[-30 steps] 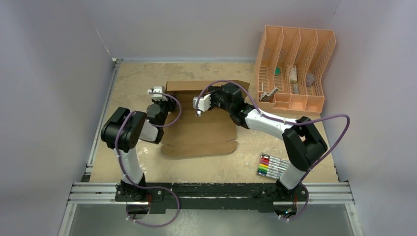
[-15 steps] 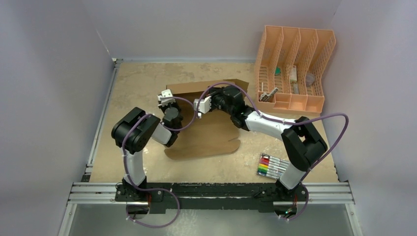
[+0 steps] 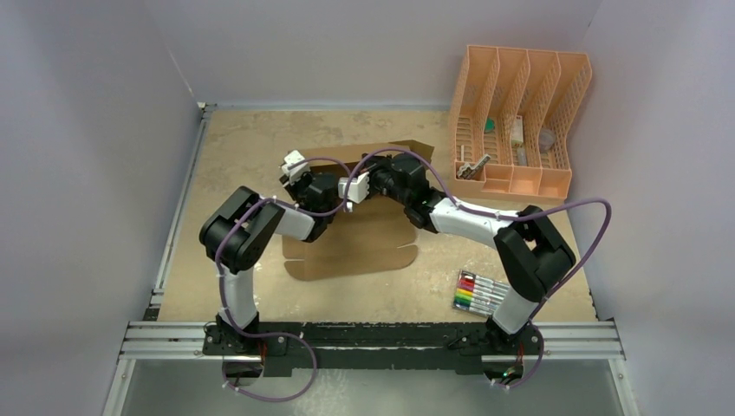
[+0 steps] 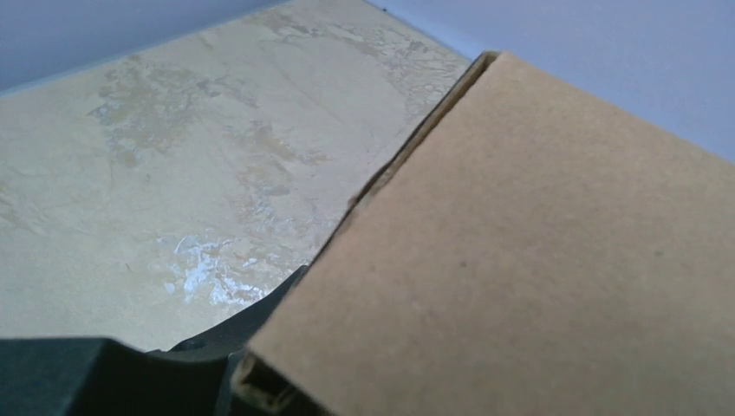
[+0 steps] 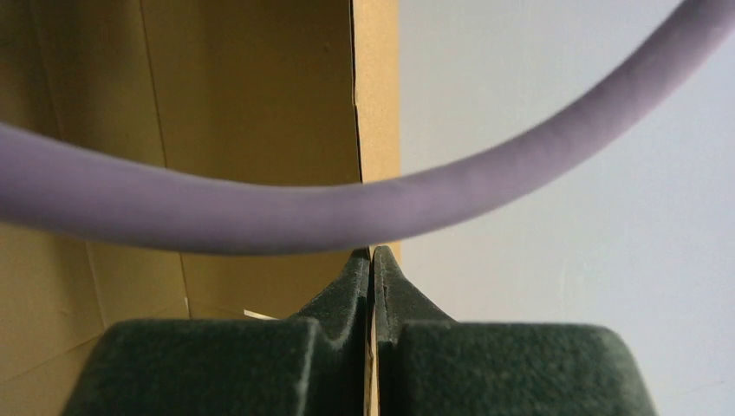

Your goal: Fold the paper box

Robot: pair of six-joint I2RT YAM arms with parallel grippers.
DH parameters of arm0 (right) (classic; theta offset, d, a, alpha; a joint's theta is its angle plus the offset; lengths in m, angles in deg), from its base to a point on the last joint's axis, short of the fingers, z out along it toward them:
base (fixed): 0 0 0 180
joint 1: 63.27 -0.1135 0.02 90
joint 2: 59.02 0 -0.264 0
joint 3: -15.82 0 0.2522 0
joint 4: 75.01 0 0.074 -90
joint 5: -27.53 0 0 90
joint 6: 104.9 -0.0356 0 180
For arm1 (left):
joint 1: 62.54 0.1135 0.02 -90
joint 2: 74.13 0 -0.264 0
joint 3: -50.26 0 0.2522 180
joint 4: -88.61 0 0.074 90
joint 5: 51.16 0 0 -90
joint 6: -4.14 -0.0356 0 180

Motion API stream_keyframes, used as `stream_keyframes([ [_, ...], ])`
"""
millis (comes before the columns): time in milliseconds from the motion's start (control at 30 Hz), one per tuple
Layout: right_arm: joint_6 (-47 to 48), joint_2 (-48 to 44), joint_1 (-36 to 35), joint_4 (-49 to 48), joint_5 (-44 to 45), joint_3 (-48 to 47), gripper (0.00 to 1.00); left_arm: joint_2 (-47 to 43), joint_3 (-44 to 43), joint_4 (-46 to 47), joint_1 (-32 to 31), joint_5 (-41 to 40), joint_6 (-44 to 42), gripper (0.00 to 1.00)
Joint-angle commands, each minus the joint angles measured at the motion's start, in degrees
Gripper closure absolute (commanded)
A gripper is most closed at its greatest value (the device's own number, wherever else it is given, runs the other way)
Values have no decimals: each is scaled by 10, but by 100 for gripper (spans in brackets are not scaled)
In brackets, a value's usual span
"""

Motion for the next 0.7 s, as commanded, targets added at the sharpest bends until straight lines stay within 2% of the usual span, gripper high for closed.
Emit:
stream_keyframes([
  [0,-23,10,15,87,33,27,100,-7,-20,-124,29,-118,83,65],
  [100,-24,10,15,90,31,27,100,-9,-6,-86,29,-91,53,59],
  [267,-29,8,15,89,29,28,100,-34,43,10,30,-16,0,43],
  [433,-34,7,16,86,31,29,100,-73,68,16,29,23,-14,38],
  [567,-35,10,16,87,41,26,100,-123,111,32,29,120,-29,35],
  [667,-36,11,17,87,48,21,100,-177,146,0,29,192,-20,33],
])
